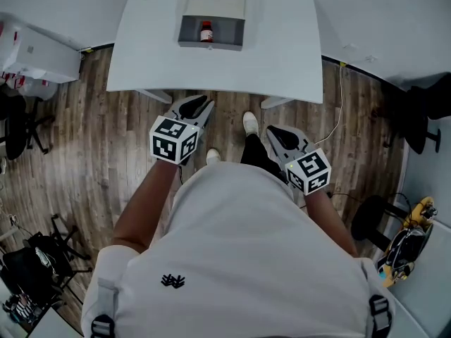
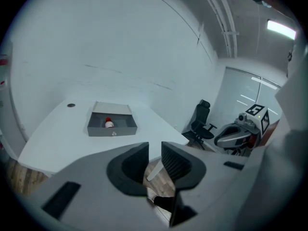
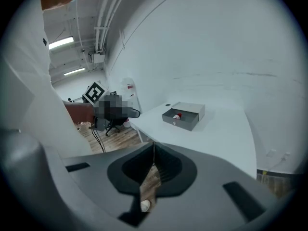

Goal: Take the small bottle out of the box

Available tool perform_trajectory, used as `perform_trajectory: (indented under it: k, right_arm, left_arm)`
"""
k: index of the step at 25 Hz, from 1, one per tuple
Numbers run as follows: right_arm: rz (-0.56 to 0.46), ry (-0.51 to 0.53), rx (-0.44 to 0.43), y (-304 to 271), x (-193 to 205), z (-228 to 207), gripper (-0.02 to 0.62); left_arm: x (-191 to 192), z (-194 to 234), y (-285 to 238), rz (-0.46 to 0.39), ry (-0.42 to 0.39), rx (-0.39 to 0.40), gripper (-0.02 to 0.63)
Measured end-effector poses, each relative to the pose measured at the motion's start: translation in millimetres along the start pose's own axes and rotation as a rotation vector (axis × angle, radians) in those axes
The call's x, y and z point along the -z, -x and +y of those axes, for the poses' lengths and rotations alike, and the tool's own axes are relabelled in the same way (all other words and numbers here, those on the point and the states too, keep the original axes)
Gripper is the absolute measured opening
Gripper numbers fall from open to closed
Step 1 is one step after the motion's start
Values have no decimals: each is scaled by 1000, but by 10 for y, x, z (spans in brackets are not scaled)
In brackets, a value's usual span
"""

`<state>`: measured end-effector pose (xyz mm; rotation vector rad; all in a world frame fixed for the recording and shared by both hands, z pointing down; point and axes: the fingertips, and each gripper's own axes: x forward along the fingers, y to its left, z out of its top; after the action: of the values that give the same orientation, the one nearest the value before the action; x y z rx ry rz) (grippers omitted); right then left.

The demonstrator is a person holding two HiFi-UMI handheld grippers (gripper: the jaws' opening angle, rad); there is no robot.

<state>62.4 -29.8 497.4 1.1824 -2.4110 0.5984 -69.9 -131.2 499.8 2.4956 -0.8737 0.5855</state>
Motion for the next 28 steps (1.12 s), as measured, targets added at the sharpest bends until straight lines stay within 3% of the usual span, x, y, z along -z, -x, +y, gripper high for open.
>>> perform_trajectory:
  k: [13,20,22,28]
  right_arm:
    - [-24,24,-111,-456,-570,-1319,8]
    - [-10,-16,-157,-578,-543,-1719,8]
    - [-6,-31,-161,-583,-536,-1838,8]
    - [10,-61,-172,-571,-468,-2143,8]
  left_arm:
    - [-518,994,-864,128,66,-231,180]
    - [-492,1415,-1243,245,116,-277,227]
    - [-483,1528,-1342,285,130,-285,267]
    - [-486,1794,-1609,398,112,-333,299]
